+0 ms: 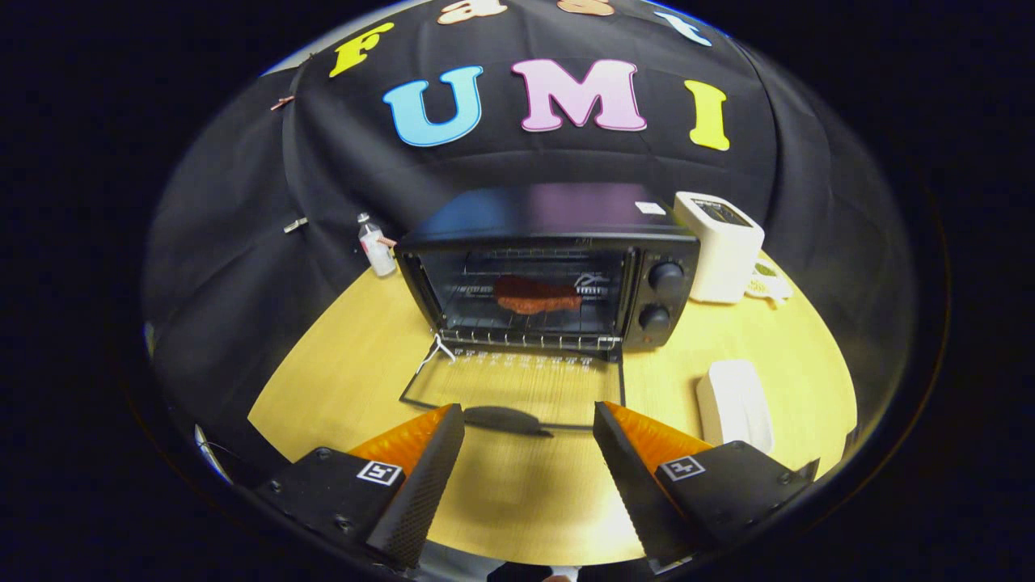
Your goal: Open the toaster oven, put the food inside, and close the toaster oven door.
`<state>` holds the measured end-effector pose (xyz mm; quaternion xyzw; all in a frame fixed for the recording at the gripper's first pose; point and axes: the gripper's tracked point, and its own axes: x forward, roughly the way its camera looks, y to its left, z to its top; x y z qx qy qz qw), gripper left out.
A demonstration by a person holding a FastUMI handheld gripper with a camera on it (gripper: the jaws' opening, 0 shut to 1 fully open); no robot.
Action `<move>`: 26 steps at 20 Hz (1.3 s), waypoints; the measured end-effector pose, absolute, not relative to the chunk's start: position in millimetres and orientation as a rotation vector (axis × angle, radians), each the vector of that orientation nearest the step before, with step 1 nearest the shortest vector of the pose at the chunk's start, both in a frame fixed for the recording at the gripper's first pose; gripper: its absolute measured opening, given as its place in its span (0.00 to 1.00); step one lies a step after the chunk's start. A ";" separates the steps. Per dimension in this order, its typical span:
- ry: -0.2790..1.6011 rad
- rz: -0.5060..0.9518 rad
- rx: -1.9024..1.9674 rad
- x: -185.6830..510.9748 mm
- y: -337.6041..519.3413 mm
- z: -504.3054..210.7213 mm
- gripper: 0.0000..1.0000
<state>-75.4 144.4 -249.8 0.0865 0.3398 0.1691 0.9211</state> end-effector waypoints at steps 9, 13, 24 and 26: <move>0.887 0.350 0.121 -104.5 178.1 -315.2 0.99; 0.951 0.315 0.124 -104.1 185.1 -342.6 0.99; 0.986 0.163 0.073 -54.7 190.4 -375.8 0.98; 0.999 0.150 0.082 -55.2 191.2 -376.9 0.97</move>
